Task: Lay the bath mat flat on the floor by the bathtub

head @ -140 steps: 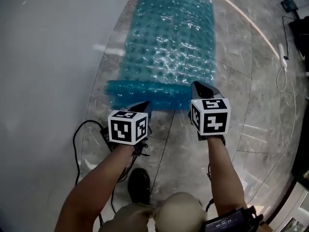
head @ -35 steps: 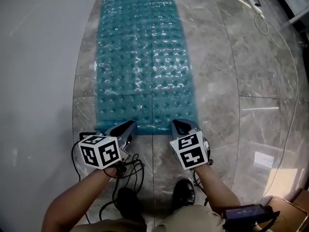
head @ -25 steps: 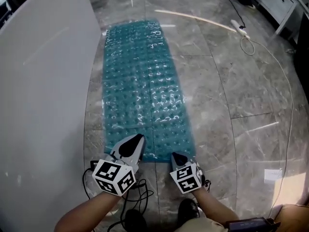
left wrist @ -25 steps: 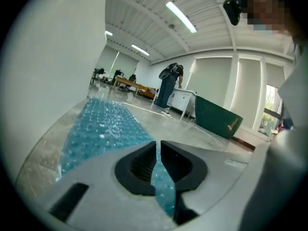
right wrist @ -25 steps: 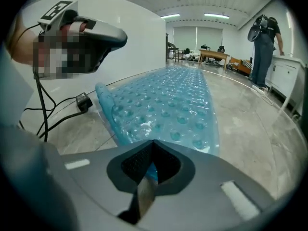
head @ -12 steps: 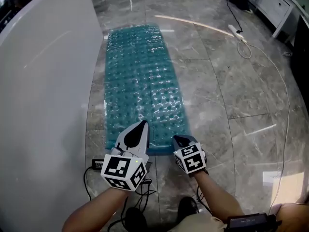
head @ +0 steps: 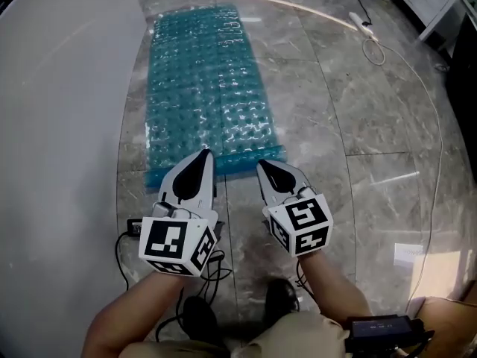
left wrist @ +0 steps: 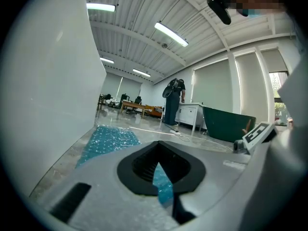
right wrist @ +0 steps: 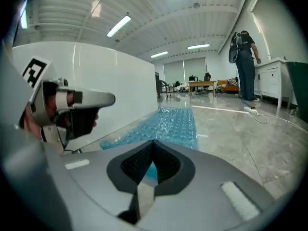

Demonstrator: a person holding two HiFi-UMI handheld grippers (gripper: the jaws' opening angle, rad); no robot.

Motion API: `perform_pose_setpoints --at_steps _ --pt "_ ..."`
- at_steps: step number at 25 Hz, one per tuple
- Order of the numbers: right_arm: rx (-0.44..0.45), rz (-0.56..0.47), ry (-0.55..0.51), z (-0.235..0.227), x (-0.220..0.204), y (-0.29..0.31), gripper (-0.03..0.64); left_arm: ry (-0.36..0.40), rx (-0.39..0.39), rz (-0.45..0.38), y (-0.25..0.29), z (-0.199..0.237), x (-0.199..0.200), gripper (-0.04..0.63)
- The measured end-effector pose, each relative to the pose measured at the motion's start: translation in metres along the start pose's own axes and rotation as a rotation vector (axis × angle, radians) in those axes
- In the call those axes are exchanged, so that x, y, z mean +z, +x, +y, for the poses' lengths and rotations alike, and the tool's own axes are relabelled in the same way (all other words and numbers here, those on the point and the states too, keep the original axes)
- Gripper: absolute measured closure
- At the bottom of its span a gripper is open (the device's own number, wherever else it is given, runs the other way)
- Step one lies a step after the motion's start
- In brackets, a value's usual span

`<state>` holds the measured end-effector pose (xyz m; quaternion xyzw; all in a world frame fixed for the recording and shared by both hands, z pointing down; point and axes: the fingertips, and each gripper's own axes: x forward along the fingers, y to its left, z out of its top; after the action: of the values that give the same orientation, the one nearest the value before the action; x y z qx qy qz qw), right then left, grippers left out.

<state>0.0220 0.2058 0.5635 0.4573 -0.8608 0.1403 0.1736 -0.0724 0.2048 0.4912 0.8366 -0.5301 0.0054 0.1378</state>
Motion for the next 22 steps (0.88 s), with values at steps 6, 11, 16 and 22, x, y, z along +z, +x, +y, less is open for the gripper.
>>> perform_pose_setpoints --at_steps 6,11,16,22 --pt "0.018 -0.199 -0.027 0.025 0.069 -0.025 0.611 0.099 0.020 -0.084 -0.006 -0.009 0.033 0.592" --pt "0.006 -0.259 -0.072 0.031 0.095 -0.037 0.611 0.184 0.018 -0.186 0.001 -0.028 0.064 0.592" --pt "-0.006 -0.295 -0.085 0.033 0.107 -0.046 0.611 0.209 0.005 -0.182 0.000 -0.036 0.064 0.591" --pt "-0.005 -0.304 -0.128 0.041 0.112 -0.048 0.610 0.213 -0.001 -0.186 -0.002 -0.039 0.062 0.591"
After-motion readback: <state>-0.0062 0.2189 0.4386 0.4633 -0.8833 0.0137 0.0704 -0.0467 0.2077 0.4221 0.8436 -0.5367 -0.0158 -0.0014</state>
